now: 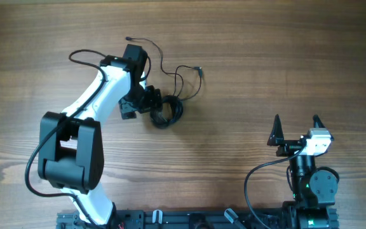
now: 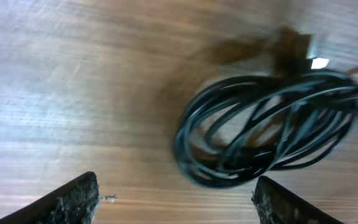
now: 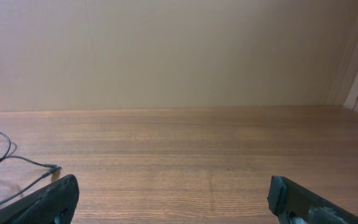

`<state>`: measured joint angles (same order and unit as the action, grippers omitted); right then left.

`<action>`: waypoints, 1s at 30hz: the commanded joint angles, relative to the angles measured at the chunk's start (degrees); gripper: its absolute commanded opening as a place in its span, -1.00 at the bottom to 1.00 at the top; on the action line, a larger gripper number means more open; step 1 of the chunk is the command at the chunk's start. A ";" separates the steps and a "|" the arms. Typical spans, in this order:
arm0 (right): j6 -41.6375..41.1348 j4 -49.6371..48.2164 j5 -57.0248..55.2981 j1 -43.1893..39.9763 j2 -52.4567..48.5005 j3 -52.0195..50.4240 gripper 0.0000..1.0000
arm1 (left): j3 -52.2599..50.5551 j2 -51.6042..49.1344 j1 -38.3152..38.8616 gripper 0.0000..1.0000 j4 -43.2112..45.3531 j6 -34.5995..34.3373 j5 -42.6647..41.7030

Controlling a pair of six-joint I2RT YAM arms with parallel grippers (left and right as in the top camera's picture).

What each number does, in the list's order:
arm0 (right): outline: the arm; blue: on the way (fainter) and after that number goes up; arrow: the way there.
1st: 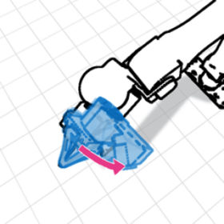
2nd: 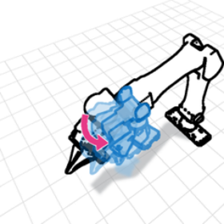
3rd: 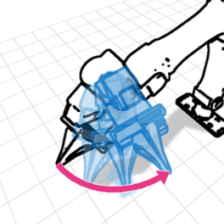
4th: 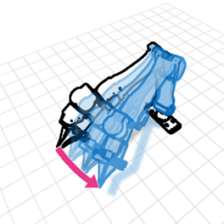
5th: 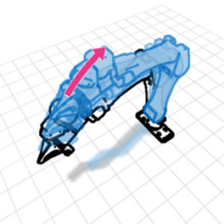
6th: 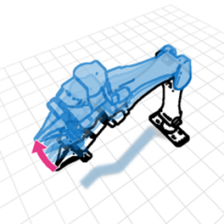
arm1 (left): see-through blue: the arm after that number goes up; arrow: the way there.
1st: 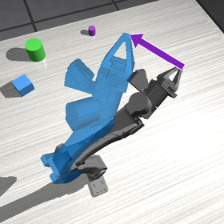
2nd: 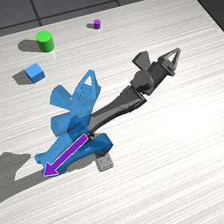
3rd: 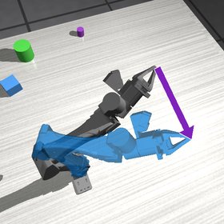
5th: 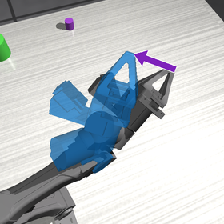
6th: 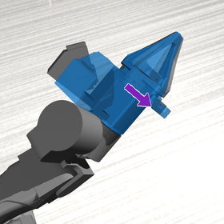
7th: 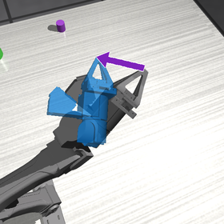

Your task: Untangle cables

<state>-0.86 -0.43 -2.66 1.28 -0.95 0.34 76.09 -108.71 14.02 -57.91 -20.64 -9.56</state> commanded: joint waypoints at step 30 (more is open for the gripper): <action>-0.70 -0.31 -0.92 -0.24 0.31 -0.02 0.99 | -0.15 14.36 -4.02 0.87 6.62 -2.54 -0.85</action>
<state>-0.86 -0.43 -2.66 1.28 -0.95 0.34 76.03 -92.16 10.11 -50.70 -22.83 -9.96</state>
